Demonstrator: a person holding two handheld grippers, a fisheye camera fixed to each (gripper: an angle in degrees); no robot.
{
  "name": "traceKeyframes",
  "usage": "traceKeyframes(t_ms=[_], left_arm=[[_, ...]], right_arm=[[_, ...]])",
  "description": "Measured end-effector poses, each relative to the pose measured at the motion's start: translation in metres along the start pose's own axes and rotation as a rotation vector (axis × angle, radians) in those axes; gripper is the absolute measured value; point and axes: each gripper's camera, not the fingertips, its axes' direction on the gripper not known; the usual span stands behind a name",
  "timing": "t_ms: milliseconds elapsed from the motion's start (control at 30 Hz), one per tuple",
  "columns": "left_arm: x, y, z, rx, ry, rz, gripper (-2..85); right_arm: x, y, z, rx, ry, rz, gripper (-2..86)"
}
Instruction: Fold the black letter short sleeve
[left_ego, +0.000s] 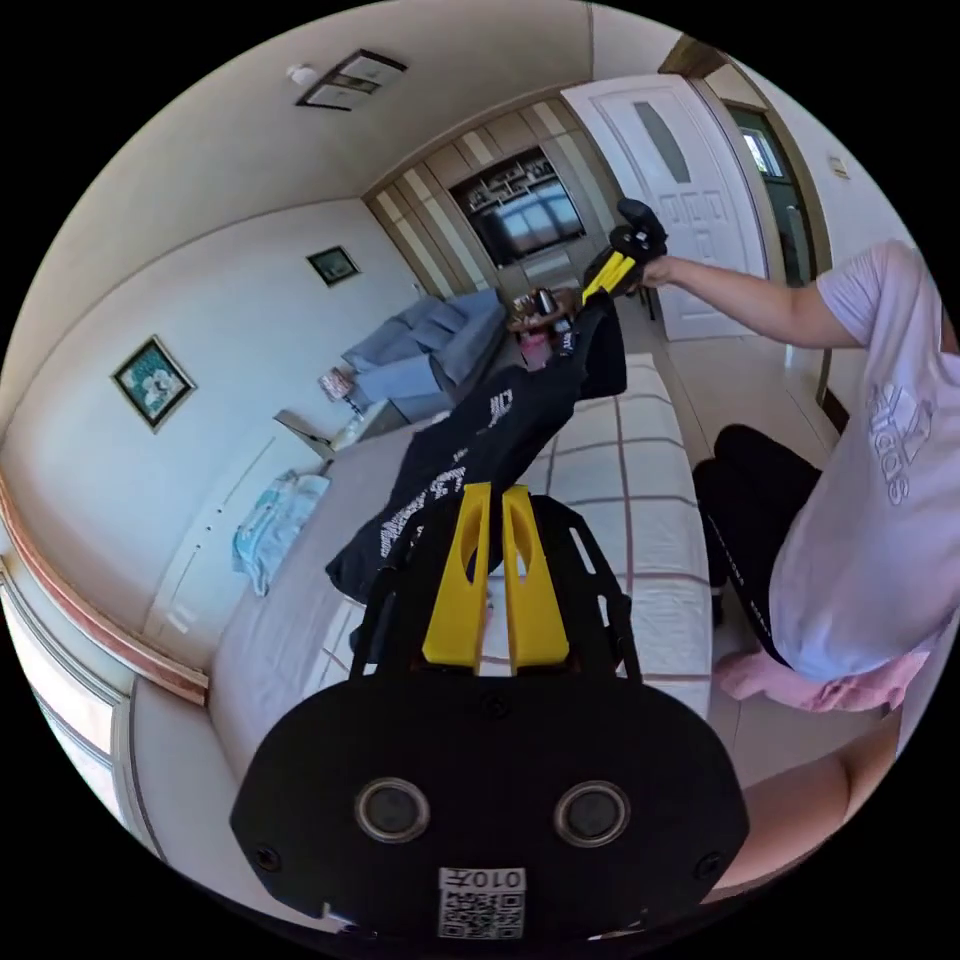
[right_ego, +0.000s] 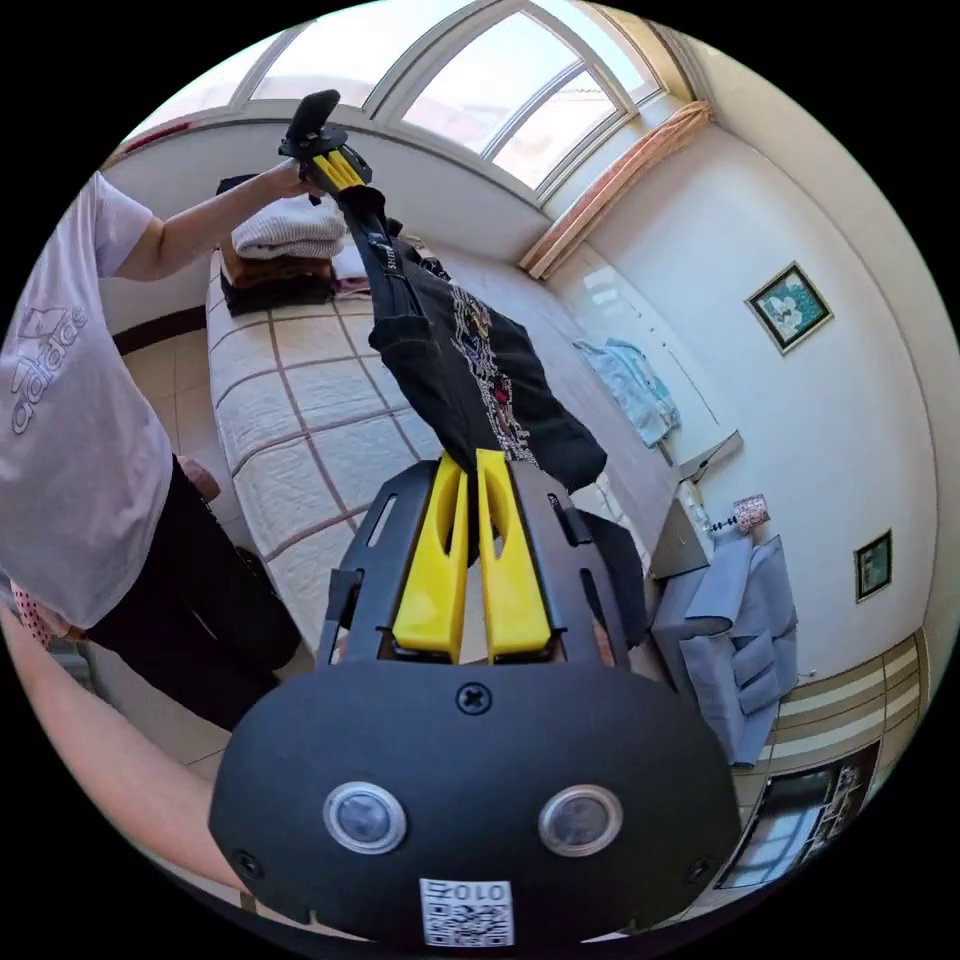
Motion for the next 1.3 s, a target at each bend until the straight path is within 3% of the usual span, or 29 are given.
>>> traceKeyframes(t_ms=[133, 300, 733, 933, 1133, 1300], left_arm=[[0.066, 0.019, 0.099, -0.182, 0.165, 0.018, -0.3], [0.130, 0.036, 0.185, -0.299, 0.386, -0.019, -0.3], [0.158, 0.007, 0.222, -0.306, 0.481, -0.062, -0.1], [0.171, 0.015, 0.248, -0.371, 0.378, -0.092, 1.1], [0.157, 0.055, 0.220, -0.260, 0.352, -0.417, 6.1], [0.114, 0.113, 0.182, -0.286, 0.026, -0.792, 9.4]], right_arm=[[-0.041, 0.053, 0.105, -0.187, -0.207, 0.070, 1.0], [-0.073, 0.093, 0.162, -0.310, -0.335, 0.089, 0.9], [-0.085, 0.159, 0.206, -0.303, -0.403, 0.173, 1.2], [-0.100, 0.179, 0.250, -0.326, -0.399, 0.258, 2.6], [-0.111, 0.187, 0.243, -0.309, -0.460, 0.320, 6.3], [-0.124, 0.184, 0.208, -0.214, -0.589, 0.299, 5.7]])
